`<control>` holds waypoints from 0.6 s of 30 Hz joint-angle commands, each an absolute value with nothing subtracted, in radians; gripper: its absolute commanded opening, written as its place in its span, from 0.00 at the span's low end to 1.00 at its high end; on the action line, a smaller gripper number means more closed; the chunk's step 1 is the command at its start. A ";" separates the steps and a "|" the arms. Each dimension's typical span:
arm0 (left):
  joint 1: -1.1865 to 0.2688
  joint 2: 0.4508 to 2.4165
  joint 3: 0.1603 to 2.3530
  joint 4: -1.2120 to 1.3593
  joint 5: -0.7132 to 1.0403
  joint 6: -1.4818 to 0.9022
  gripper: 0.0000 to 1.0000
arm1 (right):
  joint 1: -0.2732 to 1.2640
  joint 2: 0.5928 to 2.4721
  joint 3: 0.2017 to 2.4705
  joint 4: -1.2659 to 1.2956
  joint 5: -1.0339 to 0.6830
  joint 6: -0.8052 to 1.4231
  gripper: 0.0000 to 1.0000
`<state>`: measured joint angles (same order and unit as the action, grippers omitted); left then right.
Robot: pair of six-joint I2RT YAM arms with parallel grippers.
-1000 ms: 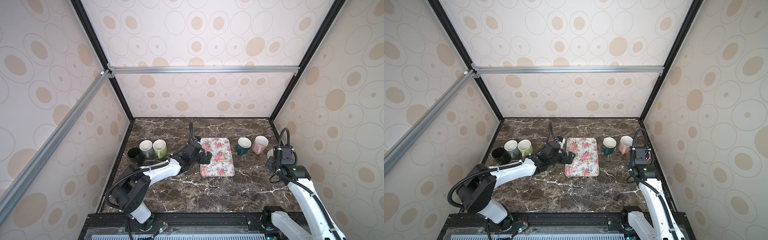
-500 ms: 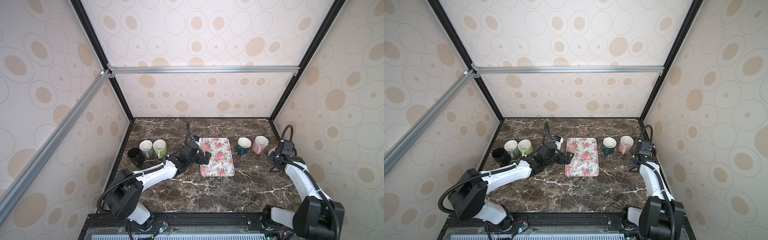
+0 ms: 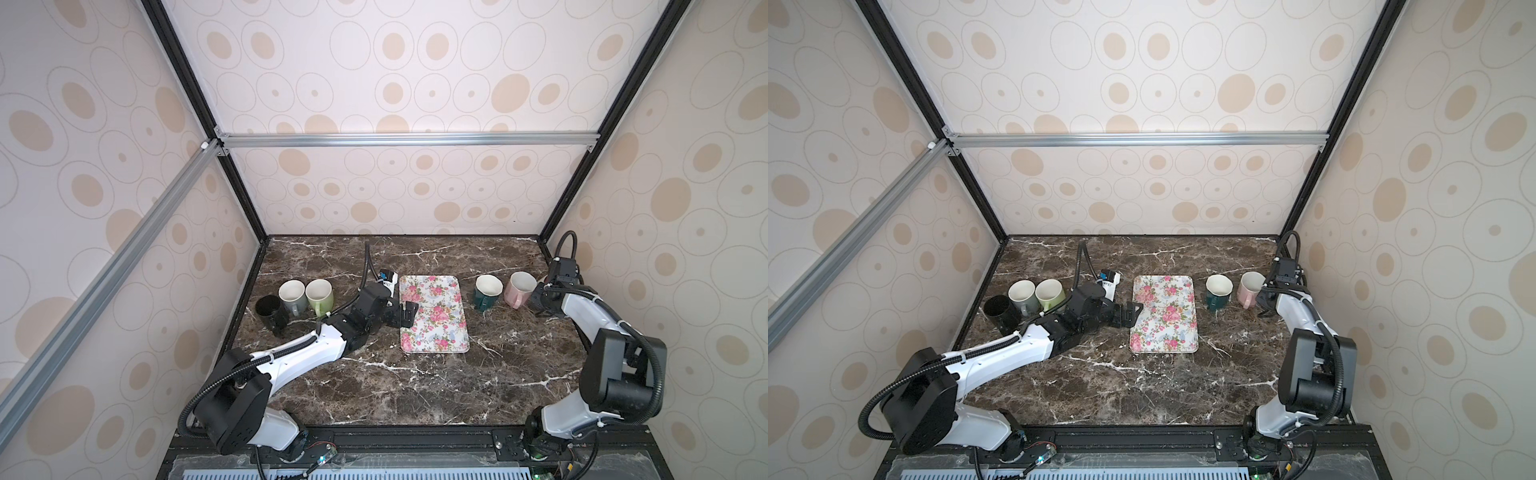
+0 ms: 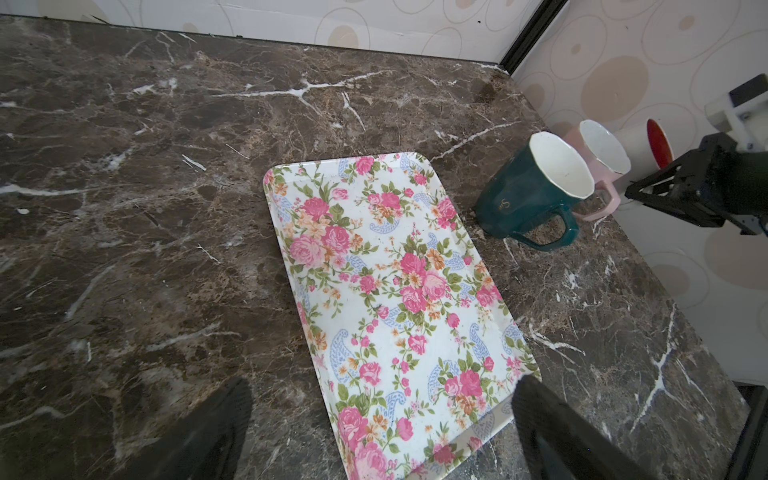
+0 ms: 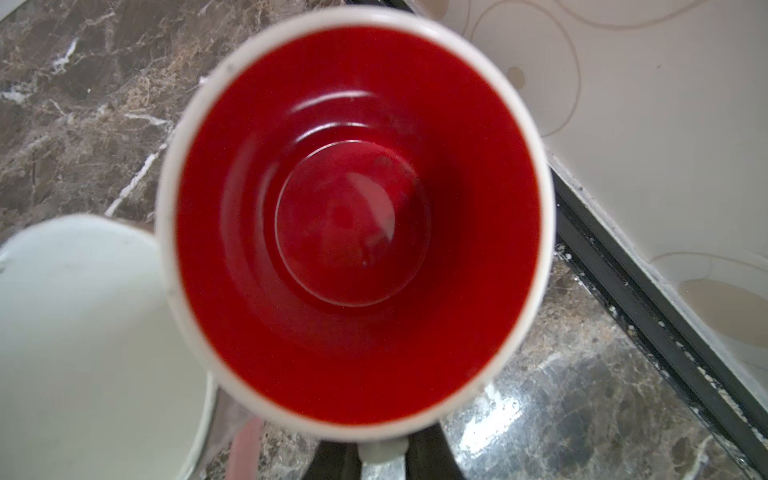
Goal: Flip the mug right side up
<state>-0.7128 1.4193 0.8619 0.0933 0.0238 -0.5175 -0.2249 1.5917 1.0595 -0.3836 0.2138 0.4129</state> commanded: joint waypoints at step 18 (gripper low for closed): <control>-0.658 1.508 0.922 0.093 0.030 -0.480 0.98 | -0.229 1.632 1.160 -0.414 0.186 0.423 0.67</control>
<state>-0.6758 1.5024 0.8871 0.0891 0.0261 -0.4995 -0.2256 1.6691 1.1343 -0.3889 0.1936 0.4213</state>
